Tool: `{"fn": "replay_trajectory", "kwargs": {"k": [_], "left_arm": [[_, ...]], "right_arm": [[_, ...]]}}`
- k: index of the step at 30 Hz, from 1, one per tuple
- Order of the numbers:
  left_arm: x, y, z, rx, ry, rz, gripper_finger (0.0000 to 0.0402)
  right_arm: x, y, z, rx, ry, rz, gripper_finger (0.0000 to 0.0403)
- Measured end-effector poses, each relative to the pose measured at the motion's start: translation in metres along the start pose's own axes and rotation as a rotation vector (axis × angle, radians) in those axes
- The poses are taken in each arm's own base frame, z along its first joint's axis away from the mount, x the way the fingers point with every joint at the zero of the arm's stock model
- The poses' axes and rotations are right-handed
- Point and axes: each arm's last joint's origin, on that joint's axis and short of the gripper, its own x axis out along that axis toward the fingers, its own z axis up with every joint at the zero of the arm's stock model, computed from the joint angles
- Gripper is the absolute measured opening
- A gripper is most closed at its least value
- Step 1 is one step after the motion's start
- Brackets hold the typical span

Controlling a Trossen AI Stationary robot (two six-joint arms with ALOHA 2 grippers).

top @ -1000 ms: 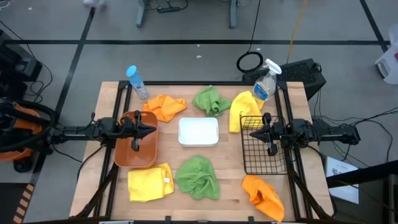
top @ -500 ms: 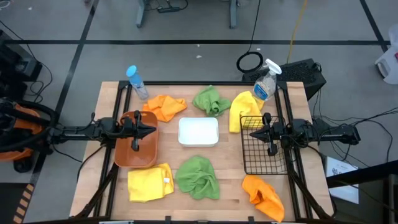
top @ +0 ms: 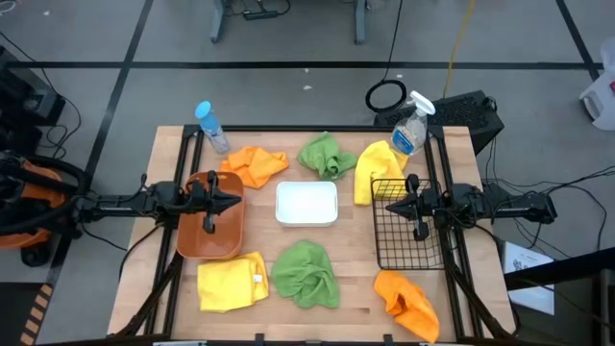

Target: Sort microfiber towel by color & place in baskets

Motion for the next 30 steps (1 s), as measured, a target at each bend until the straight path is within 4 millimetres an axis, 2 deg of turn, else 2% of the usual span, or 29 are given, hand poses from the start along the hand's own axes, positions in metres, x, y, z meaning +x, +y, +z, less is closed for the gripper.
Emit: {"fn": "replay_trajectory", "kwargs": {"k": [30], "left_arm": [[0.0000, 0.0003, 0.0008, -0.004, -0.008, 0.012, 0.0022]], "right_arm": [[0.0000, 0.0000, 0.0000, 0.000, 0.000, 0.000, 0.0000]]}}
